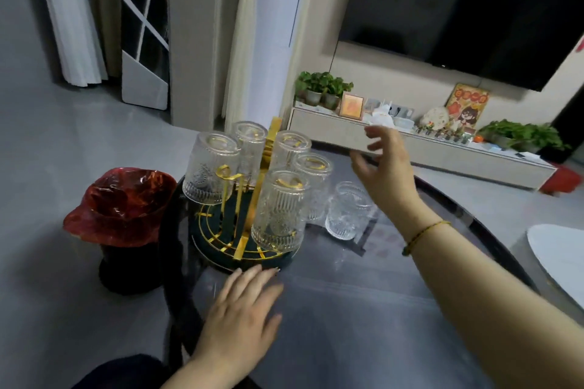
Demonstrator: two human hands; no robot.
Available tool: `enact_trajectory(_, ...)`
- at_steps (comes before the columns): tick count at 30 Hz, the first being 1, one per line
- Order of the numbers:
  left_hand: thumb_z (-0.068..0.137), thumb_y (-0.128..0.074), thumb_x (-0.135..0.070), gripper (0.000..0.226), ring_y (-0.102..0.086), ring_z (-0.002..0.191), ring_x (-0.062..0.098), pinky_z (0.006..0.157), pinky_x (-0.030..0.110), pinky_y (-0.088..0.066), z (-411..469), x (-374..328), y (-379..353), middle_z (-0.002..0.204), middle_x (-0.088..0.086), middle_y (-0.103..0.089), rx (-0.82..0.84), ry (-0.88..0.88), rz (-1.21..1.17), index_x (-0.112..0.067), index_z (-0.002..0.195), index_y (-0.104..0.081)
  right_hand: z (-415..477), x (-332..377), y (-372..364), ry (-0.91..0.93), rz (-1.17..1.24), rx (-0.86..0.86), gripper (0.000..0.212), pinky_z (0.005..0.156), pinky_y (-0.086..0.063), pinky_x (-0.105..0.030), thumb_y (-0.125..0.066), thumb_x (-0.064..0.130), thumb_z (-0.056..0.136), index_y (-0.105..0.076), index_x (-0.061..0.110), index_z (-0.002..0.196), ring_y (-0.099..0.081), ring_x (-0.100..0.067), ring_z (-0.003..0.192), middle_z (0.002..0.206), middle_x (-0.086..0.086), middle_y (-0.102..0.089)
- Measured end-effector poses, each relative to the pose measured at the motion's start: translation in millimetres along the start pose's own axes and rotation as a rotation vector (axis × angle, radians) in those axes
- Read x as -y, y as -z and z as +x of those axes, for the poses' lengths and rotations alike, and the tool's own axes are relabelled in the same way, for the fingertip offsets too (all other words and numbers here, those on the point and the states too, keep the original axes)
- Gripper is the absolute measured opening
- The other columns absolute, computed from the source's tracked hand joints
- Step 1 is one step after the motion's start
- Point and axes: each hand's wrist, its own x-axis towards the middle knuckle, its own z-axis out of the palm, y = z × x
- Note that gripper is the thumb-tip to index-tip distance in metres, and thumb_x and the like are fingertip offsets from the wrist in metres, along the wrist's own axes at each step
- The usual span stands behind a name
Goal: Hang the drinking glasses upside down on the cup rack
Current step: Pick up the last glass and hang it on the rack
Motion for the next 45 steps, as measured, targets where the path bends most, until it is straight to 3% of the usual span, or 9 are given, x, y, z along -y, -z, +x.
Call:
enact_trajectory(3,0.047,-0.085,-0.041,0.057,-0.062,0.103,0.013,0.102,0.023,-0.014,7.2,-18.3,-6.9,0.109,-0.004,-0.068,0.139,-0.015,0.04,-0.022,0.098,-0.067,-37.0,-52.1,-8.7,-0.265,0.059,-0.074,0.056,0.089,-0.04,-0.031,-0.062,0.016,0.076,-0.035,0.01,0.124,-0.044,-0.016,0.098,0.124,-0.014,-0.042)
enact_trajectory(5,0.077,-0.061,-0.047,0.059,-0.032,0.131,0.009,0.111,0.025,-0.007,11.2,-18.5,-12.3,0.141,-0.004,-0.04,0.224,0.047,-0.006,-0.024,0.128,-0.043,-54.7,-77.6,-20.1,-0.397,0.122,-0.051,0.07,0.097,-0.037,-0.033,-0.068,0.018,0.071,-0.029,0.009,0.129,-0.044,-0.023,0.111,0.132,-0.014,-0.038)
enact_trajectory(7,0.09,-0.035,-0.049,0.055,-0.003,0.138,0.007,0.112,0.028,0.003,12.3,-12.4,-24.6,0.151,-0.009,-0.013,0.221,0.061,-0.018,-0.029,0.138,-0.02,-65.6,-98.4,-33.9,-0.5,0.15,0.017,0.087,0.107,-0.03,-0.041,-0.073,0.022,0.066,-0.021,0.008,0.133,-0.034,-0.027,0.127,0.141,-0.015,-0.03)
enact_trajectory(15,0.089,-0.034,-0.051,0.05,0.0,0.136,0.004,0.106,0.023,0.008,14.8,-6.9,-33.7,0.149,-0.014,-0.013,0.224,0.089,0.002,-0.035,0.135,-0.022,-64.9,-123.3,-76.2,-0.725,0.209,0.136,0.109,0.108,-0.024,-0.043,-0.075,0.039,0.059,-0.002,0.02,0.137,-0.027,-0.032,0.131,0.147,-0.007,-0.026)
enact_trajectory(23,0.085,-0.031,-0.056,0.054,-0.005,0.137,0.006,0.102,0.021,0.011,16.4,-7.6,-35.2,0.148,-0.012,-0.02,0.21,0.087,-0.016,-0.033,0.134,-0.029,-61.2,-124.8,-89.1,-0.707,0.128,0.071,0.1,0.108,-0.023,-0.046,-0.07,0.036,0.064,-0.004,0.019,0.136,-0.038,-0.033,0.122,0.131,-0.013,-0.048)
enact_trajectory(26,0.086,-0.03,-0.056,0.053,-0.003,0.136,0.005,0.103,0.022,0.01,16.0,-7.5,-36.2,0.149,-0.013,-0.017,0.219,0.092,-0.005,-0.035,0.134,-0.025,-62.5,-127.0,-89.4,-0.728,0.188,0.066,0.085,0.093,-0.038,-0.036,-0.069,0.036,0.063,-0.018,0.02,0.13,-0.045,-0.032,0.114,0.124,-0.008,-0.053)
enact_trajectory(31,0.088,-0.033,-0.052,0.05,-0.002,0.136,0.004,0.111,0.026,0.002,15.6,-6.2,-36.8,0.149,-0.014,-0.014,0.241,0.106,0.014,-0.035,0.134,-0.023,-71.5,-120.7,-77.0,-0.726,0.329,0.039,0.083,0.08,-0.035,-0.031,-0.07,0.035,0.063,-0.02,0.024,0.128,-0.048,-0.023,0.105,0.121,0.0,-0.048)
enact_trajectory(38,0.09,-0.036,-0.049,0.05,-0.005,0.136,0.006,0.112,0.03,-0.002,16.1,-9.8,-32.3,0.149,-0.012,-0.016,0.267,0.13,-0.015,-0.031,0.135,-0.025,-62.7,-77.5,-18.7,-0.531,0.42,0.007,0.077,0.088,-0.049,-0.039,-0.073,0.031,0.056,-0.03,0.026,0.12,-0.054,-0.014,0.1,0.11,0.009,-0.054)
enact_trajectory(45,0.079,-0.065,-0.03,0.048,-0.038,0.127,0.02,0.107,0.037,-0.027,3.3,-4.8,-10.3,0.133,0.001,-0.047,0.029,0.147,-0.059,-0.019,0.123,-0.049,-34.2,-4.3,53.5,-0.171,0.361,0.176,0.081,0.082,-0.047,-0.022,-0.074,0.021,0.061,-0.025,0.025,0.125,-0.053,-0.003,0.091,0.102,0.011,-0.048)
